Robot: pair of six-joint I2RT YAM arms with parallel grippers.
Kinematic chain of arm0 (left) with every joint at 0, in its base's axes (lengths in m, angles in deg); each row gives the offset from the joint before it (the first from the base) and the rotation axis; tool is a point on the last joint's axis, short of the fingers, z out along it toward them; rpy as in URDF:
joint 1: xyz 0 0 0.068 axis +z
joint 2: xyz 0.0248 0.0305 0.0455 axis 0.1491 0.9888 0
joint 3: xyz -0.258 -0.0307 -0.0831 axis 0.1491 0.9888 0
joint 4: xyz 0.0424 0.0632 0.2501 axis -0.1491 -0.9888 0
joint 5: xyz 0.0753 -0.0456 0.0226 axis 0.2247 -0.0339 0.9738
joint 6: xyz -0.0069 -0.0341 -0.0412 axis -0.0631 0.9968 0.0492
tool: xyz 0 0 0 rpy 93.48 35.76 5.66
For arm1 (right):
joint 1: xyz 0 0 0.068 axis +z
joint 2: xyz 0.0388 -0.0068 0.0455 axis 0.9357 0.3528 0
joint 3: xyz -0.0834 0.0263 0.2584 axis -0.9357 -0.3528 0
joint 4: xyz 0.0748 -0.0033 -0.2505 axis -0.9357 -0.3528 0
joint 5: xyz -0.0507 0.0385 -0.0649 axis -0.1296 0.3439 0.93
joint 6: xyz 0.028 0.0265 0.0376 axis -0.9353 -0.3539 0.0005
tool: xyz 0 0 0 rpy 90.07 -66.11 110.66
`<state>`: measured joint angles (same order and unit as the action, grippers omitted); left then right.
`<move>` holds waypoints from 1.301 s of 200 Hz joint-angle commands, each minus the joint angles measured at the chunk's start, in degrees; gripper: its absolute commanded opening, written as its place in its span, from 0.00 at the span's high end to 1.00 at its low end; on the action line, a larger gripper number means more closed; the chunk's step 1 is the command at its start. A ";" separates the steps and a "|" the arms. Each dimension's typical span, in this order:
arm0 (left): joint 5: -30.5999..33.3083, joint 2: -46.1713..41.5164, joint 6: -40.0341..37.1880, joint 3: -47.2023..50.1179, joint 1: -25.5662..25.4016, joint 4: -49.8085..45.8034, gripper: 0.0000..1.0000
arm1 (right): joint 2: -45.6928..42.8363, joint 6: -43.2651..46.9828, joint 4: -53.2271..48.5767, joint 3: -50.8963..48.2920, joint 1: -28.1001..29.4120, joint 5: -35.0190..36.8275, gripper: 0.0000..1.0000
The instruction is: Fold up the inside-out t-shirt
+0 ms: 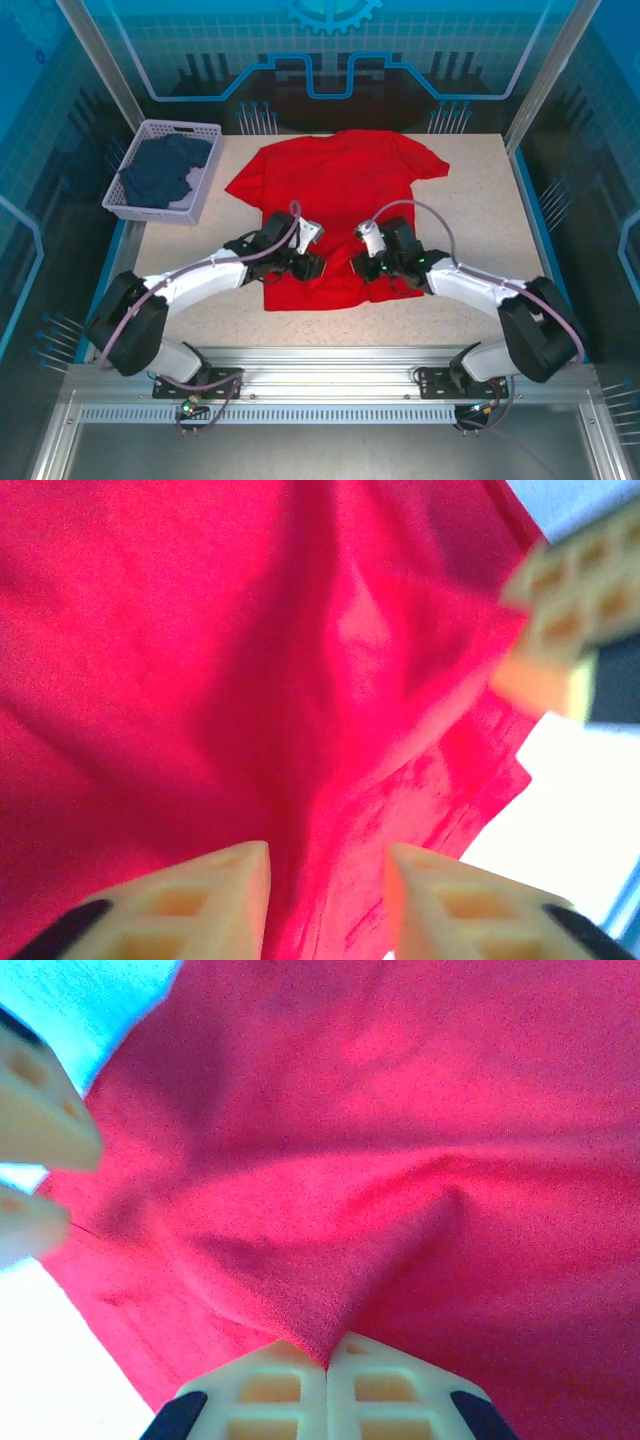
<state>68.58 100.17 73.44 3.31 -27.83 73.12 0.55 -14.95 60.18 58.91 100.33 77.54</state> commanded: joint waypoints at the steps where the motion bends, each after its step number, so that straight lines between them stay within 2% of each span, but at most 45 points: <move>1: 9.21 -4.83 -9.05 3.23 -5.19 8.52 0.47 | -1.83 -1.79 -6.90 2.85 -2.61 -10.79 1.00; 25: 13.18 -3.96 -16.59 4.58 -8.94 14.86 0.34 | -1.92 -2.62 -10.60 4.58 -5.22 -16.03 1.00; 46: 13.42 0.00 -20.58 2.88 -10.32 17.01 0.28 | -1.66 -4.34 -11.22 5.23 -7.58 -19.71 1.00; 60: 12.84 2.90 -21.45 2.24 -10.71 20.03 0.20 | -1.74 -5.49 -10.41 5.07 -8.51 -21.79 1.00; 88: 14.70 8.50 -22.60 0.08 -10.64 23.92 0.20 | -2.87 -7.57 -9.70 4.47 -10.19 -24.10 1.00; 100: 16.09 10.74 -23.12 -1.07 -10.56 25.25 0.26 | -3.85 -7.84 -9.75 4.13 -10.65 -24.12 1.00; 117: 16.79 12.87 -21.86 -3.42 -10.51 26.34 0.47 | -4.39 -7.71 -10.55 3.77 -11.19 -23.06 1.00; 137: 14.23 13.50 -18.61 -5.40 -10.50 26.02 0.69 | -3.88 -7.94 -11.37 3.72 -11.57 -20.53 1.00; 142: 13.93 13.66 -18.24 -5.89 -10.49 25.41 0.77 | -3.67 -8.26 -11.32 3.80 -11.56 -19.80 1.00; 151: 14.37 14.08 -17.43 -6.72 -10.40 23.68 1.00 | -3.75 -8.86 -11.33 4.10 -11.47 -18.71 1.00; 156: 15.04 14.15 -17.04 -7.03 -10.30 22.72 1.00 | -4.13 -9.15 -11.55 4.31 -11.47 -17.64 1.00; 165: 15.41 14.03 -16.34 -7.13 -10.02 21.00 1.00 | -5.28 -9.64 -13.02 4.89 -11.40 -13.68 0.91; 180: 15.48 12.96 -13.93 -7.72 -8.86 16.60 1.00 | -9.34 -8.49 -16.86 5.62 -9.87 -3.13 0.61; 189: 14.79 12.03 -11.82 -8.22 -7.84 14.20 1.00 | -12.83 -6.57 -18.34 5.11 -7.04 5.81 0.48; 190: 14.70 11.95 -11.62 -8.21 -7.73 13.98 1.00 | -13.75 -5.95 -18.44 4.81 -6.30 7.60 0.43; 200: 13.91 11.08 -9.41 -9.01 -6.56 11.15 1.00 | -17.78 -2.66 -17.04 2.59 -2.23 14.46 0.32; 206: 13.49 10.68 -8.04 -9.60 -6.05 9.23 1.00 | -19.99 0.02 -14.34 0.16 0.25 15.87 0.26; 215: 12.40 9.92 -6.24 -10.27 -5.10 6.88 1.00 | -22.57 2.86 -9.04 -4.19 3.47 17.03 0.23; 231: 8.89 8.90 -2.93 -11.22 -3.68 3.52 1.00 | -23.70 4.87 2.89 -11.77 7.79 14.14 0.22; 245: 5.65 8.17 0.55 -12.70 -2.37 0.40 1.00 | -20.97 6.88 12.70 -16.73 12.09 14.81 0.25; 260: 2.27 7.60 3.28 -15.21 -1.21 -3.74 1.00 | -15.70 10.47 19.72 -18.02 18.01 19.42 0.27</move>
<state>78.46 110.59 69.26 -7.51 -30.50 78.00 -21.94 -11.84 64.16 44.95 111.12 89.69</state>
